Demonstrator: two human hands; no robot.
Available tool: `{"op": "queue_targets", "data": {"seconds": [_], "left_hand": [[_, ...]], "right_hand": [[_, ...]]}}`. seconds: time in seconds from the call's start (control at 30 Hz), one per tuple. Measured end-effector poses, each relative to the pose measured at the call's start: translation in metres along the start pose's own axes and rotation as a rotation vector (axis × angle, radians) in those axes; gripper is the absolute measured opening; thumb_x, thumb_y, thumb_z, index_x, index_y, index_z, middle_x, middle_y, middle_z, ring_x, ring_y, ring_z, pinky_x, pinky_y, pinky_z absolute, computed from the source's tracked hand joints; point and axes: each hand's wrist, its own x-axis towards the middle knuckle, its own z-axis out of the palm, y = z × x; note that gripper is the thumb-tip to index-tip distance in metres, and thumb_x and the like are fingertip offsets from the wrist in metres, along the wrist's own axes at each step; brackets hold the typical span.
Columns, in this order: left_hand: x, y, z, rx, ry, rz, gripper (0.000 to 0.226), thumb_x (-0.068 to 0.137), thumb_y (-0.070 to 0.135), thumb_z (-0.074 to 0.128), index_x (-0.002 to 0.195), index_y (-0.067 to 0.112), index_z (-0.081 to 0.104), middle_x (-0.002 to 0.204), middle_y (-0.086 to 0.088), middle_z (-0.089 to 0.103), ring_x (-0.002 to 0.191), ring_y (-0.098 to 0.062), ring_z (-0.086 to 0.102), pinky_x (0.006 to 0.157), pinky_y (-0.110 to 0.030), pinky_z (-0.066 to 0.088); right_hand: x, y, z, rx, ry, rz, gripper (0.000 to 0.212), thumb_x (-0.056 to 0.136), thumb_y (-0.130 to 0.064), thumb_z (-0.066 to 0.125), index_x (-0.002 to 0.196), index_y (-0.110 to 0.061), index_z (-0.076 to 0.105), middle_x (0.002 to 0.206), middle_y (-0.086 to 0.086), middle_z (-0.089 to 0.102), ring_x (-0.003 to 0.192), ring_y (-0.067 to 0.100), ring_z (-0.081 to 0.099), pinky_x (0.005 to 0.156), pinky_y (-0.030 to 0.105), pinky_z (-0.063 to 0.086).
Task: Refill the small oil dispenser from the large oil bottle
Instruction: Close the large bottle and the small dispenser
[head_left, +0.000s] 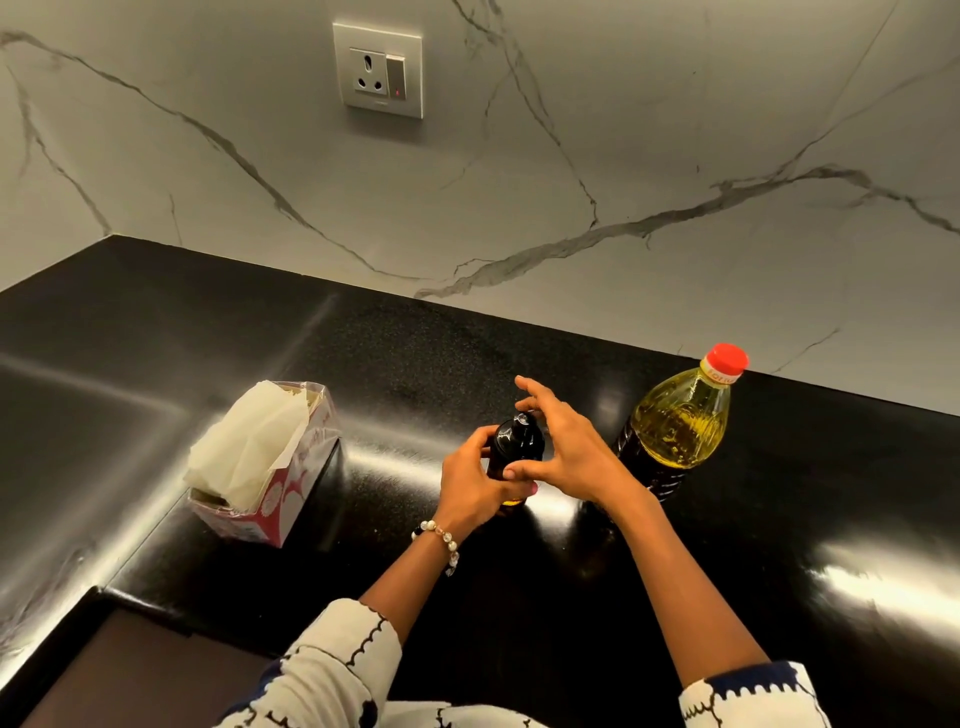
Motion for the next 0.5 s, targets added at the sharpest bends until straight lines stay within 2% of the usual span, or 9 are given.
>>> {"op": "queue_targets", "data": {"seconds": [0.1,0.27,0.37,0.5], "left_hand": [[0.0,-0.001,0.0,0.006,0.008,0.005,0.068,0.055,0.021,0.091,0.115,0.026,0.06,0.106,0.012,0.067,0.102,-0.002,0.059,0.077,-0.008,0.041],[0.0,-0.002,0.0,0.003,0.011,0.012,0.069,0.055,0.019,0.091,0.117,0.023,0.06,0.105,0.009,0.068,0.1,-0.002,0.06,0.07,-0.001,0.043],[0.0,-0.002,0.0,0.022,0.012,0.034,0.071,0.055,0.022,0.091,0.118,0.023,0.06,0.107,0.01,0.068,0.101,-0.002,0.059,0.073,-0.003,0.043],[0.0,-0.003,0.001,0.025,0.017,0.027,0.07,0.055,0.022,0.091,0.117,0.023,0.06,0.108,0.009,0.068,0.102,-0.003,0.059,0.078,-0.01,0.044]], "right_hand": [[0.0,0.0,0.0,-0.002,-0.046,-0.016,0.101,0.075,-0.013,0.08,0.151,-0.028,0.015,0.14,0.003,0.049,0.132,0.02,0.043,0.112,0.04,0.036],[0.0,-0.001,0.011,-0.077,0.073,0.03,0.099,0.07,-0.033,0.083,0.149,-0.023,0.024,0.134,0.004,0.049,0.127,0.019,0.04,0.105,0.032,0.034],[0.0,0.001,0.012,-0.041,0.096,0.054,0.106,0.065,-0.039,0.085,0.149,-0.022,0.023,0.135,0.004,0.047,0.128,0.019,0.037,0.105,0.032,0.033],[-0.002,0.003,0.002,0.017,-0.034,0.031,0.097,0.073,-0.022,0.082,0.15,-0.028,0.023,0.143,0.003,0.045,0.133,0.019,0.039,0.112,0.038,0.034]]}}
